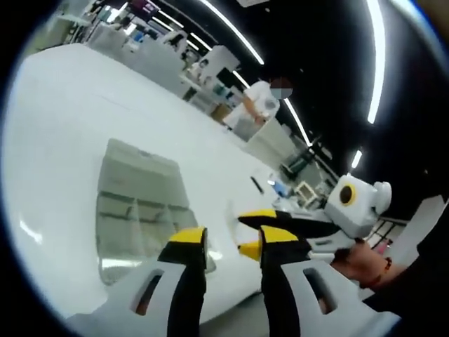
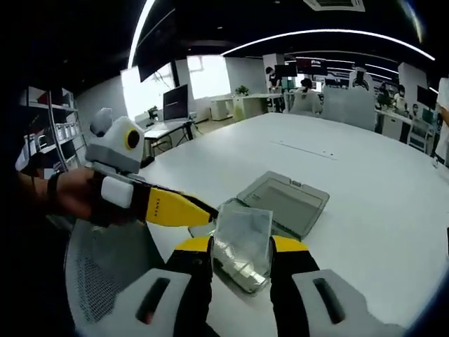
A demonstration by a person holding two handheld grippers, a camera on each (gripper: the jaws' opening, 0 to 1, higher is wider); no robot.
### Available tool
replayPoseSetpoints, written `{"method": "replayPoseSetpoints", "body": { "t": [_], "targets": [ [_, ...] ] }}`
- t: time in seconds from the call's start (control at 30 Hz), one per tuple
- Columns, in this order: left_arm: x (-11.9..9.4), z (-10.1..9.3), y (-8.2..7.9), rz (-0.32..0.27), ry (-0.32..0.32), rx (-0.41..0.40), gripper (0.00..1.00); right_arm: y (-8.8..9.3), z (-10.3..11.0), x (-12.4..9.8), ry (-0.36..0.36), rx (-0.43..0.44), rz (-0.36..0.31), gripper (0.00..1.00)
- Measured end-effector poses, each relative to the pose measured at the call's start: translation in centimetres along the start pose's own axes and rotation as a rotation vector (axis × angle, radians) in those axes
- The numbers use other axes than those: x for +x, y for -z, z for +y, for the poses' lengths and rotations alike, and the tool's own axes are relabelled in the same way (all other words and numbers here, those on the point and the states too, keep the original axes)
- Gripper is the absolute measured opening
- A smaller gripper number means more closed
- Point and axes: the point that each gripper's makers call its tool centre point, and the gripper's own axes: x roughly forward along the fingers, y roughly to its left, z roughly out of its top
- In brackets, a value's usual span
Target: Insert the divider into the dual guide fixture by aligning both edges with the guide slots and pushing it downward to the bottom, including one-sided entry, uneven engagement, binding, and posture correction.
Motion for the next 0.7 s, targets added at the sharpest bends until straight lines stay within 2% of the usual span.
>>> {"method": "replayPoseSetpoints", "body": {
  "t": [0.33,0.7],
  "targets": [
    [-0.04,0.43,-0.35,-0.022,-0.001,-0.073,0.14,-0.53,0.52,0.11,-0.012,-0.011,-0.008,0.27],
    [0.01,0.24,-0.51,-0.043,0.022,-0.124,0.1,-0.96,0.81,0.17,-0.021,-0.016,-0.015,0.27]
  ]
}}
